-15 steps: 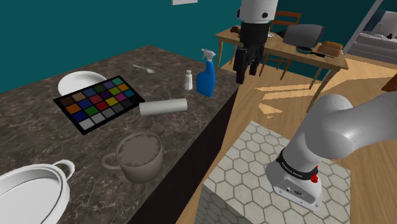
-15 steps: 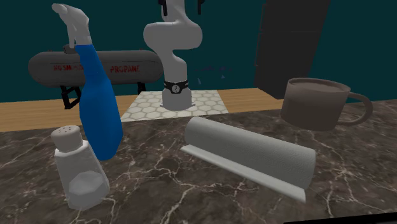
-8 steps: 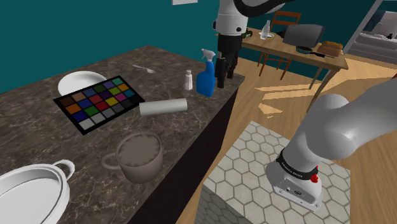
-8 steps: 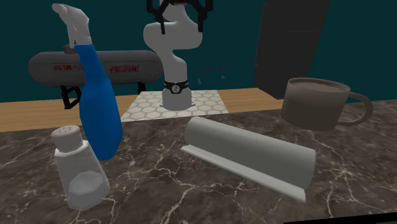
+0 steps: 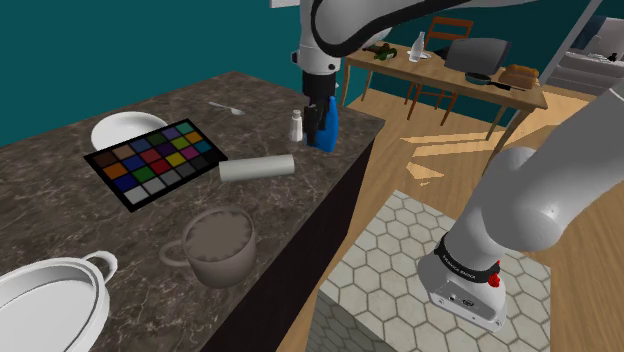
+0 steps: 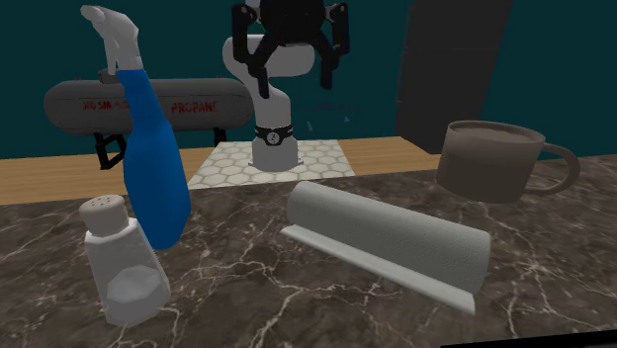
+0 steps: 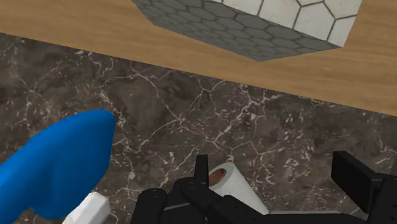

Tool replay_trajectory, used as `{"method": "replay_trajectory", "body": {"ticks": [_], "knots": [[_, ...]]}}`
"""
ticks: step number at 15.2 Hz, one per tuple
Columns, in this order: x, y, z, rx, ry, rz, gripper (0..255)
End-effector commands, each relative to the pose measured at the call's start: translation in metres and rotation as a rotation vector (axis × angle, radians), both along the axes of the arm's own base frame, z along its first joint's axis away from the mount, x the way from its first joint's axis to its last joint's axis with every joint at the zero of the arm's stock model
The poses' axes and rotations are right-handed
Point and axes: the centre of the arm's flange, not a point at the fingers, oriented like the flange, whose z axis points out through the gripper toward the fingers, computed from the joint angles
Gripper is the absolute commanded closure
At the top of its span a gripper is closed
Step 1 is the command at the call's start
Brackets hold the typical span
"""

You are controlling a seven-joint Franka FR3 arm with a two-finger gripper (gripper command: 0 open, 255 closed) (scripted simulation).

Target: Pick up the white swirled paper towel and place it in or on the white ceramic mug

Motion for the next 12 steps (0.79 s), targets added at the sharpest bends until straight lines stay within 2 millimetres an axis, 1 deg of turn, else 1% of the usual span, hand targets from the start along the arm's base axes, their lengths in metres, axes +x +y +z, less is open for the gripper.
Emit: {"method": "replay_trajectory", "body": {"ticks": [1, 6, 12], "knots": [[0.021, 0.008, -0.012, 0.006, -0.011, 0.059, 0], [0.071, 0.033, -0.042, 0.021, -0.034, 0.199, 0], [0.127, 0.072, -0.076, 0.038, -0.062, 0.367, 0]]}}
